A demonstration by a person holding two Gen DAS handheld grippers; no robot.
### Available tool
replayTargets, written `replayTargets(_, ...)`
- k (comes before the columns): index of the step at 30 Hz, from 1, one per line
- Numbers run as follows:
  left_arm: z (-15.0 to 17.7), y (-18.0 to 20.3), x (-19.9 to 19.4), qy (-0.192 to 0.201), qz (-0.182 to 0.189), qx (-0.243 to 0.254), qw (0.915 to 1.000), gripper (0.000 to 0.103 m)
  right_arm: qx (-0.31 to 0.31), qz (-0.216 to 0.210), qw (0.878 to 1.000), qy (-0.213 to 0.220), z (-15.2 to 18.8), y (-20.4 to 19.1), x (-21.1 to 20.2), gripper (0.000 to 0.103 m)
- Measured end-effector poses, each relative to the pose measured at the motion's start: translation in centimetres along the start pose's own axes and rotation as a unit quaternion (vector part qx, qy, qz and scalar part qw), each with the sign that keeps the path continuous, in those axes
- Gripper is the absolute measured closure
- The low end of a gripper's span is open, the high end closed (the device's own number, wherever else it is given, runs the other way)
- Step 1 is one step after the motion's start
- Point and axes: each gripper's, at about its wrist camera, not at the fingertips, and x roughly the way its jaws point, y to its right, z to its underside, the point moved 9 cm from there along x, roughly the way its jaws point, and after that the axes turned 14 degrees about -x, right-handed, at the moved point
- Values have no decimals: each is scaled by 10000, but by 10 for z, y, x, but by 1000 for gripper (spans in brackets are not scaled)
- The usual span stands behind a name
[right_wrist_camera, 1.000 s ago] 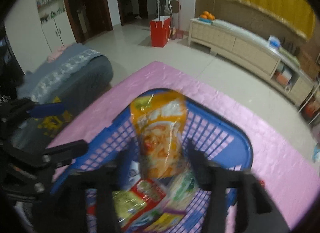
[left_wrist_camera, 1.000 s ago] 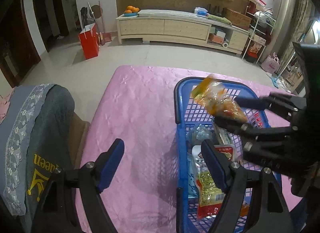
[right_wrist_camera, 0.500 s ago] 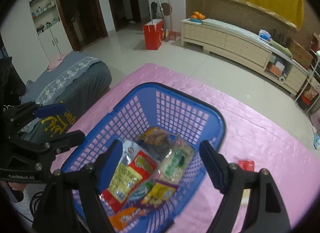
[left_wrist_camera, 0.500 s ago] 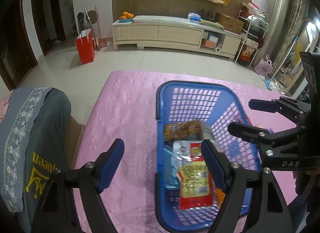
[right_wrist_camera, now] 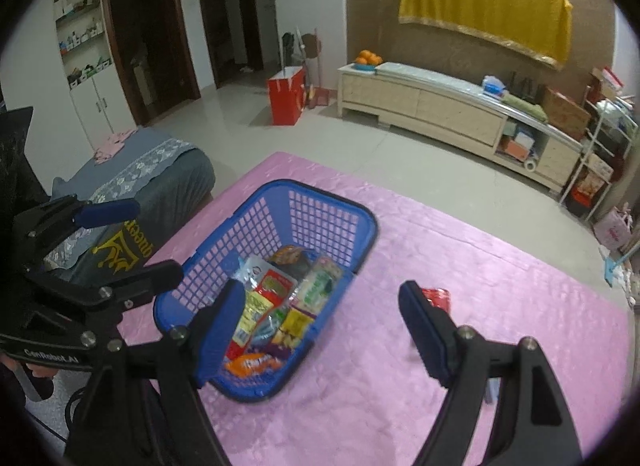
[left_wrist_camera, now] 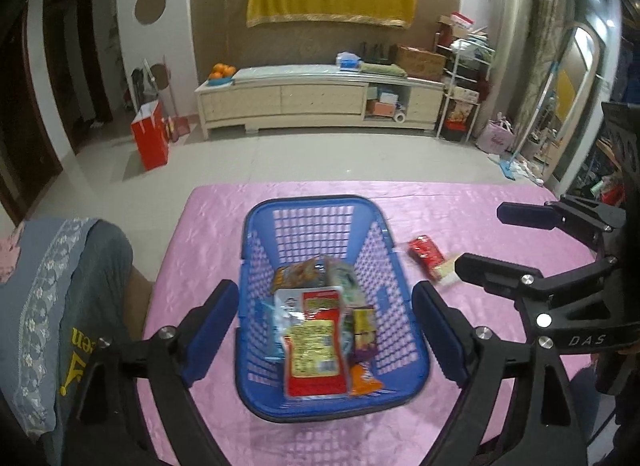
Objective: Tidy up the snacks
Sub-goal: 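Move both tools back over the red cracker pack and gum tube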
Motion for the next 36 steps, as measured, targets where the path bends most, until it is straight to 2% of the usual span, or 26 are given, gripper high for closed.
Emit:
replayTargets(8, 6, 54, -10, 79, 194, 244, 9995, 16, 234, 345, 9991, 41, 25, 32, -33, 20)
replayTargets(17, 18, 109, 4, -80, 356, 550, 9978, 16, 533, 569, 9970, -19, 62, 73, -52, 20)
replayTargets(28, 31, 164, 41, -329, 388, 823, 9953, 16, 1041, 547, 9928, -214, 117, 125, -41, 20)
replayTargets(36, 40, 180, 85, -691, 281, 825, 9938, 16, 1289, 542, 9896, -323, 145, 160, -24, 20)
